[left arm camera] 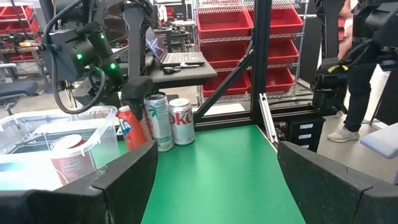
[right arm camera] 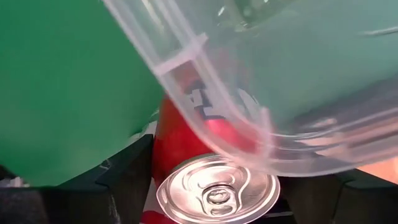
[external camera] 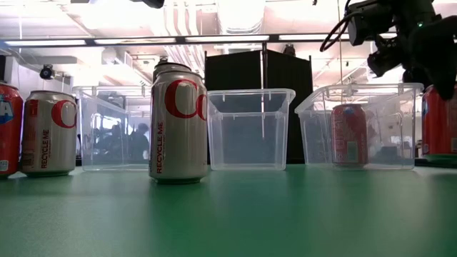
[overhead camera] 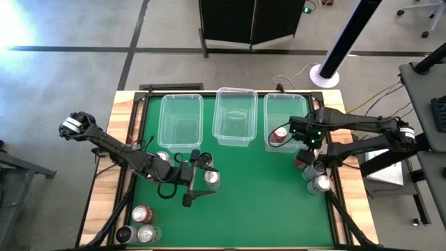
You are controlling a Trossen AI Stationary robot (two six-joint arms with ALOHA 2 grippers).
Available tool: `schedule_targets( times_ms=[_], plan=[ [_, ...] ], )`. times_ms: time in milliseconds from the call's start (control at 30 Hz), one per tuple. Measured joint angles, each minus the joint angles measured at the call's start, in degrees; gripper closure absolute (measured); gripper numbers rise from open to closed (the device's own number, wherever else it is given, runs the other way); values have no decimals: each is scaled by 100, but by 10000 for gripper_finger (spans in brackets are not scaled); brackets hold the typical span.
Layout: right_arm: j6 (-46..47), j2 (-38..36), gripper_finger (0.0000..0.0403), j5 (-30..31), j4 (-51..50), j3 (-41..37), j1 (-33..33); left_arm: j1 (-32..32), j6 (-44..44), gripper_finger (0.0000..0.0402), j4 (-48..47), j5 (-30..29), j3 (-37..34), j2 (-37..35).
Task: Sort soda cans
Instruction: Put the top right orange soda can into the left transparent bin
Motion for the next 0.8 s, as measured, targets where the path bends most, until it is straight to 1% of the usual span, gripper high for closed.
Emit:
schedule_targets(
  times_ms=[100, 300, 533, 667, 800],
  plan=[
    [316, 31, 118, -125, 84, 0, 198, -2, 0, 86, 0, -1, 0, 0],
    [1039, 115, 117, -101, 310, -2, 664, -2, 9, 86, -2, 1, 0, 0],
    [1843, 251, 117, -123, 634, 0, 1539, -2, 20, 86, -7, 3, 0, 0],
    [2276, 326, 119, -265, 854, 0, 2035, -2, 22, 86, -21, 5, 0, 0],
    [2555, 343, 119, -303, 1182, 308, 2455, -13, 84, 86, -100, 18, 0, 0]
  ],
)
